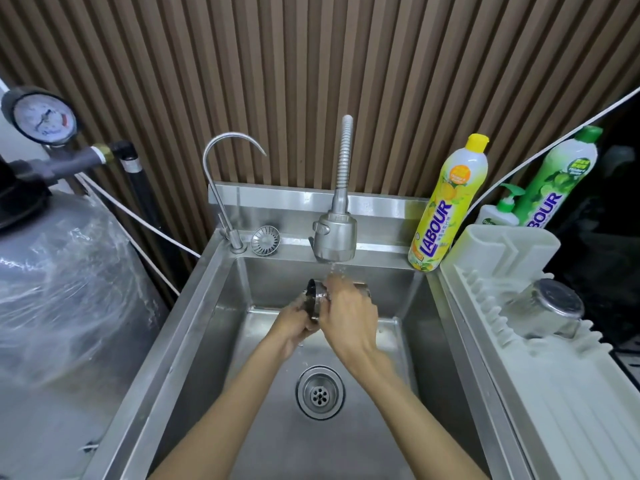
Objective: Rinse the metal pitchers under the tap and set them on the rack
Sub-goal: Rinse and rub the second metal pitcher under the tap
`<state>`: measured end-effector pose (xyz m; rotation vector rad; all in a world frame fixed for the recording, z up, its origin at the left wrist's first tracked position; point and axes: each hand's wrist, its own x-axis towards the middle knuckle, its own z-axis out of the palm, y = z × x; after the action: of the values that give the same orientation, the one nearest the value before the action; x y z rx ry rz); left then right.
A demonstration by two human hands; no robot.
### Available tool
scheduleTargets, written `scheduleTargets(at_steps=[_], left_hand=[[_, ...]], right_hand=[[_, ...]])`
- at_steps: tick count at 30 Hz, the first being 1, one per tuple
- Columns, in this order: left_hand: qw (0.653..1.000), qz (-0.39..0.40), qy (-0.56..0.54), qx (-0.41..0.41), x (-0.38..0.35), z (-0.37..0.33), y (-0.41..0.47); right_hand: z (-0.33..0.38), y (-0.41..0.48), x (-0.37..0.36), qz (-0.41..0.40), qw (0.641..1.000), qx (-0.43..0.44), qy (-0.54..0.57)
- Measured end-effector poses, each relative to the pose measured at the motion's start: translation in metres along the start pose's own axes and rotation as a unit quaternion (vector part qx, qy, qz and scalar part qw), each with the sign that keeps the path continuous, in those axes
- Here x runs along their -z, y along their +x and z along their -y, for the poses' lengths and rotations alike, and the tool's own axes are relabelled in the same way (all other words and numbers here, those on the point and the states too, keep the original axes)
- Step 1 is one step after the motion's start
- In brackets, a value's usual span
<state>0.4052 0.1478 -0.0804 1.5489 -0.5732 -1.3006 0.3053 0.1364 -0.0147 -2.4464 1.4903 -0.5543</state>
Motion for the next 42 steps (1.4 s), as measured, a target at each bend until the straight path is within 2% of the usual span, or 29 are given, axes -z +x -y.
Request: scheduleTargets(at_steps=[2, 7, 13, 16, 20, 23, 25, 28, 31, 34, 37, 39, 40, 42], left_hand=[[1.0, -0.001, -0.005, 0.007, -0.007, -0.004, 0.005], [0.999, 0.031, -0.002, 0.039, -0.02, -0.005, 0.018], [0.999, 0.023, -0.036, 0.006, -0.032, -0.011, 0.02], [0.998, 0.03, -0.049, -0.009, -0.032, -0.01, 0.021], [0.996, 0.051, -0.077, -0.011, -0.034, -0.012, 0.017], [0.985, 0.059, -0.156, -0.036, -0.031, -0.013, 0.015], [0.983, 0.033, -0.164, -0.07, -0.03, -0.014, 0.007], [0.981, 0.018, -0.13, -0.145, -0.035, -0.015, -0.006], [0.975, -0.016, -0.065, -0.211, -0.036, -0.012, -0.012], [0.963, -0.083, -0.018, -0.256, -0.032, -0.011, -0.02], [0.933, -0.134, 0.057, -0.329, -0.025, -0.019, -0.03], [0.917, -0.143, 0.095, -0.359, -0.02, -0.027, -0.038], [0.911, -0.153, 0.112, -0.366, -0.019, -0.029, -0.041], [0.904, -0.191, 0.144, -0.354, -0.018, -0.03, -0.046]], right_hand=[[-0.004, 0.006, -0.002, -0.013, 0.999, 0.023, -0.025], [-0.005, 0.022, 0.008, -0.125, 0.985, 0.101, -0.055], [-0.013, 0.028, 0.003, -0.189, 0.966, 0.163, -0.068], [-0.024, 0.031, -0.008, -0.225, 0.953, 0.199, -0.035], [-0.038, 0.031, -0.013, -0.163, 0.969, 0.179, 0.048], [-0.055, 0.035, -0.011, -0.094, 0.97, 0.074, 0.213], [-0.067, 0.034, -0.007, -0.076, 0.927, -0.029, 0.367], [-0.076, 0.02, -0.006, -0.04, 0.8, -0.132, 0.584], [-0.072, 0.007, -0.012, -0.013, 0.731, -0.138, 0.668], [-0.066, 0.004, -0.015, 0.015, 0.666, -0.132, 0.734], [-0.057, 0.003, -0.015, 0.037, 0.628, -0.141, 0.764], [-0.051, 0.002, -0.014, 0.044, 0.623, -0.14, 0.768], [-0.049, 0.001, -0.011, 0.046, 0.635, -0.141, 0.758], [-0.047, 0.0, -0.003, 0.048, 0.682, -0.151, 0.714]])
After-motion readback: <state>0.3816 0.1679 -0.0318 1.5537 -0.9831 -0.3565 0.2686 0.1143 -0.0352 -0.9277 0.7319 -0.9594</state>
